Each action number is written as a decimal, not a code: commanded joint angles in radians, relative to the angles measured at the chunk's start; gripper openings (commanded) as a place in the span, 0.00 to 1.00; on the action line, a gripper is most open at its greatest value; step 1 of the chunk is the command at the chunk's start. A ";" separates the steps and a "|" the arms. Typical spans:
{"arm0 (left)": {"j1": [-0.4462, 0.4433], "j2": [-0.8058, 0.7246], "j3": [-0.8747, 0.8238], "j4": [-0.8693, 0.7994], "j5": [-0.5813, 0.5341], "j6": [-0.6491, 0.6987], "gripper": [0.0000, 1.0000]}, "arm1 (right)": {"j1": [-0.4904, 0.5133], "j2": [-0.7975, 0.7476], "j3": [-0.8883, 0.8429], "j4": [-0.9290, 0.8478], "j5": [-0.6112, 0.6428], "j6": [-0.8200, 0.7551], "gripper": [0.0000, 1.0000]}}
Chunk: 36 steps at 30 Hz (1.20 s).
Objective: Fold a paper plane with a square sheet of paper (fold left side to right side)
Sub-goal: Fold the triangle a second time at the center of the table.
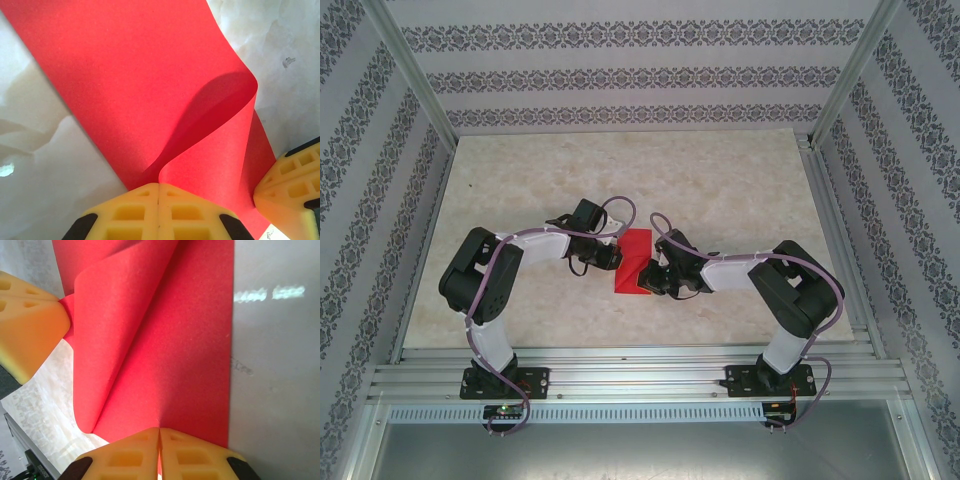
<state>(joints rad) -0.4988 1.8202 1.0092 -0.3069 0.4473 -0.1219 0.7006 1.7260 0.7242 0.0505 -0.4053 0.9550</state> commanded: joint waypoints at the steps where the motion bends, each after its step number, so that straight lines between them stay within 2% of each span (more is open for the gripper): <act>1: -0.006 0.002 0.031 0.007 0.008 0.008 0.06 | 0.007 0.033 0.000 -0.061 0.043 -0.025 0.10; 17: -0.019 0.058 0.027 0.006 -0.013 0.018 0.06 | 0.007 0.029 0.017 -0.054 0.030 -0.039 0.10; 27: -0.024 0.051 0.010 -0.003 -0.032 0.024 0.06 | -0.016 -0.092 0.077 -0.043 0.005 -0.050 0.11; 36: -0.033 0.057 0.005 0.003 -0.038 0.021 0.07 | -0.023 0.020 0.209 -0.029 0.024 -0.048 0.11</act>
<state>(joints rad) -0.5137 1.8500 1.0218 -0.3012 0.4324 -0.1146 0.6846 1.6993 0.8982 0.0109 -0.3973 0.9218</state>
